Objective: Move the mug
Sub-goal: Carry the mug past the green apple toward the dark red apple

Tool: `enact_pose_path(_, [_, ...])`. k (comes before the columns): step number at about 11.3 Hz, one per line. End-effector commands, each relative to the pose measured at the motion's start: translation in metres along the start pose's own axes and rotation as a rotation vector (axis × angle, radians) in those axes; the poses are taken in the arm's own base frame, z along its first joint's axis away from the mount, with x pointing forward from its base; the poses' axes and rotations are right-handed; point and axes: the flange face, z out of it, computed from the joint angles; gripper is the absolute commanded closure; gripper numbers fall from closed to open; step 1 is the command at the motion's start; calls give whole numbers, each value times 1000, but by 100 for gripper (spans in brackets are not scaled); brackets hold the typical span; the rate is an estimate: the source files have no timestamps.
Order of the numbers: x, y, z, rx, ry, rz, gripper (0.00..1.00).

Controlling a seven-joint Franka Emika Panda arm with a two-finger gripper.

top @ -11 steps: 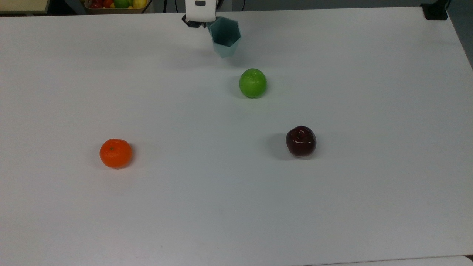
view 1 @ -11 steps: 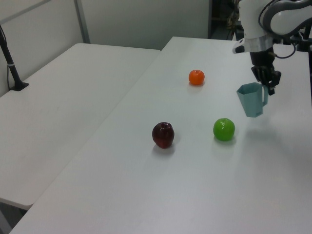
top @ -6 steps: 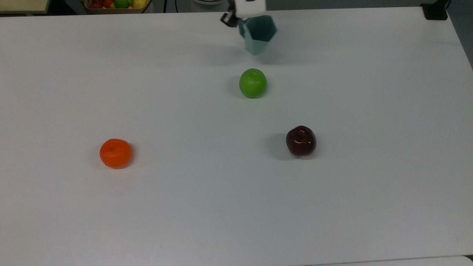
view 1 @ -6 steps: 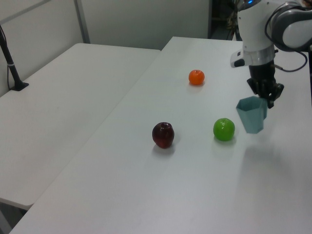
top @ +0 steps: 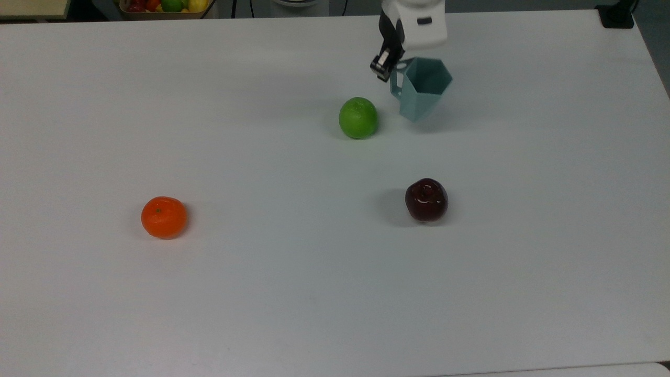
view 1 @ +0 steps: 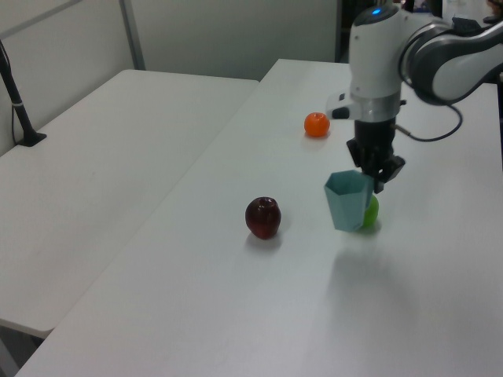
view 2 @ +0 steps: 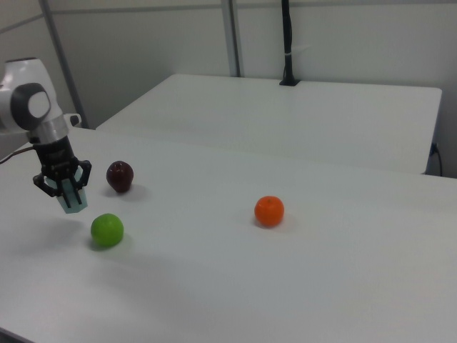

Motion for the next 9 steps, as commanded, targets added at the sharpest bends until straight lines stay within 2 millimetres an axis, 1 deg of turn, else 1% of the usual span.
enact_pose_path(1, [43,5,23,-41,-4,-32,86])
enact_pose_path(2, [50,6,31,-47,7,-31,86])
enact_pose_path(3, [60,2,44,-64,4,-40,86])
enact_pose_path(4, [68,1,50,-96,-2,-30,86])
enact_pose_path(5, [72,6,53,-107,-6,-14,86])
enact_pose_path(6, [74,7,60,-100,-12,-14,85])
enact_pose_path(7, [78,10,62,-97,-8,-14,82])
enact_pose_path(8, [82,11,69,-89,-13,-14,62])
enact_pose_path(9, [84,9,70,-92,-16,-21,26])
